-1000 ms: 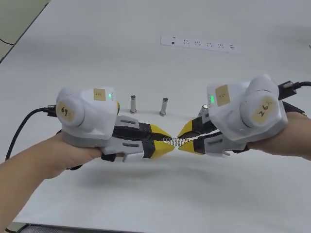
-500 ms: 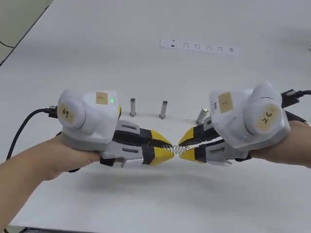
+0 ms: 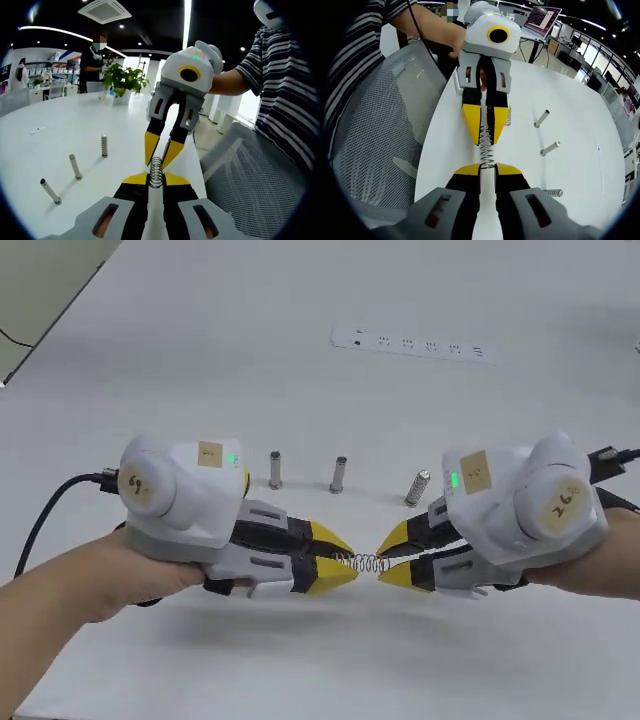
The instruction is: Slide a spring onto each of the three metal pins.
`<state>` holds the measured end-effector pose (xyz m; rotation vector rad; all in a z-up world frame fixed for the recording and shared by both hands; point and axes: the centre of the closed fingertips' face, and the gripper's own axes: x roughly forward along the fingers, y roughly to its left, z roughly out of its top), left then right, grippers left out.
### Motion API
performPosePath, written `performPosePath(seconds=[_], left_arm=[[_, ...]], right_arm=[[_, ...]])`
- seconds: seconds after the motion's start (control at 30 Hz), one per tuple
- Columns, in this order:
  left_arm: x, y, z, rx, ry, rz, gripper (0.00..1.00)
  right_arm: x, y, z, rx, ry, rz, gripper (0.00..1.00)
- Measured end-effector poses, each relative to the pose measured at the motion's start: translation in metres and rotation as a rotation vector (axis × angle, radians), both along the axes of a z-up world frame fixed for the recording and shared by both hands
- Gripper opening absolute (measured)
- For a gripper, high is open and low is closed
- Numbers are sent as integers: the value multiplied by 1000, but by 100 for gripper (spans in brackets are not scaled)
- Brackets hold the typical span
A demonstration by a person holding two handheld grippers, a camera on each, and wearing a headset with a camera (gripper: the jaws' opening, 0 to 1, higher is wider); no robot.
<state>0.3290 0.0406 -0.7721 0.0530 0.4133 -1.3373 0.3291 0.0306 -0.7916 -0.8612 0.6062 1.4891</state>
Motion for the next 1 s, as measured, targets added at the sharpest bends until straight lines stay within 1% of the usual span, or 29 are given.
performPosePath(seconds=[0.03, 0.1, 0.17, 0.27, 0.47, 0.6, 0.7, 0.9, 1.0], left_arm=[[0, 0, 0, -1, 0, 2, 1], [0, 0, 1, -3, 2, 0, 1], [0, 1, 1, -2, 2, 3, 1], [-1, 1, 0, 3, 0, 2, 1], [-3, 2, -4, 27, -11, -6, 1], [-5, 1, -8, 44, -19, -17, 1], [-4, 1, -8, 48, -25, -15, 1], [-3, 3, -6, 47, -36, -11, 2], [-2, 3, -5, 45, -39, -12, 2]], right_arm=[[0, 0, 1, 4, -7, 3, 8], [0, 0, 2, 8, -2, 4, 7], [0, 0, 4, 12, -18, 16, 7], [0, 0, 9, 18, -26, 24, 7], [-2, 4, 22, 45, -23, 41, 7], [-4, 13, 33, 82, -7, 41, 7], [-5, 15, 34, 72, -21, 57, 7], [-5, 19, 38, 87, -13, 62, 7], [-5, 20, 39, 82, -13, 74, 7]])
